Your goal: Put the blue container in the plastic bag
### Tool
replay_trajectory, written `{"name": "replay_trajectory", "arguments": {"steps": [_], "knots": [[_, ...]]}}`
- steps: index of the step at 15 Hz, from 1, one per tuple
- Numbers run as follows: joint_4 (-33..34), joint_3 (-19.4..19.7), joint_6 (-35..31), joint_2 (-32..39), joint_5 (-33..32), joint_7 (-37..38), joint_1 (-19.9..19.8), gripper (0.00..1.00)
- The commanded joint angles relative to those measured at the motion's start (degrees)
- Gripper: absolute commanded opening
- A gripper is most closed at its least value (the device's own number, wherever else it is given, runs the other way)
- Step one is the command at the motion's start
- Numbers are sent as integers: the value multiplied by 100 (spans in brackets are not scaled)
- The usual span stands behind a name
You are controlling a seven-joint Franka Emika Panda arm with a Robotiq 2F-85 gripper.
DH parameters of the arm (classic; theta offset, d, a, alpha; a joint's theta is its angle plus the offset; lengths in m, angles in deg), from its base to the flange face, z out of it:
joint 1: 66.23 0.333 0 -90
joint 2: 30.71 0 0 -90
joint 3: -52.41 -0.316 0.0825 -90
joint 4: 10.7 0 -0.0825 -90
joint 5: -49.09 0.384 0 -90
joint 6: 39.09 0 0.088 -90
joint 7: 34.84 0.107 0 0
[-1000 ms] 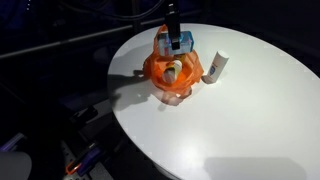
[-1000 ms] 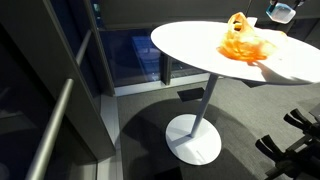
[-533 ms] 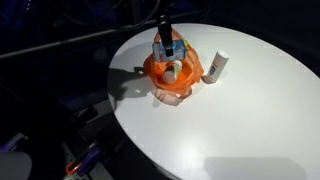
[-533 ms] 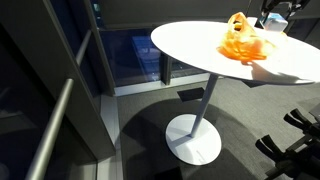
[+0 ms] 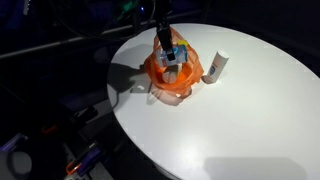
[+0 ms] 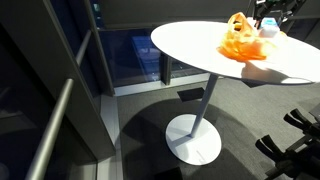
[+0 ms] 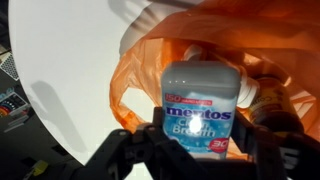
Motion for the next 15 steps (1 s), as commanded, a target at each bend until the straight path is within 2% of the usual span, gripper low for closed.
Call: {"name": "replay_trajectory", "arguments": {"steps": [1,6,13,14,15], "knots": [[210,47,43,190,-379,501,135,41],[170,14,45,242,-568,858,279,41],[100,-41,48,204,-542,850,477,41],[99,-48,61,204,-485,787,488,91],[102,-49,65,195,-423,708,487,91]]}}
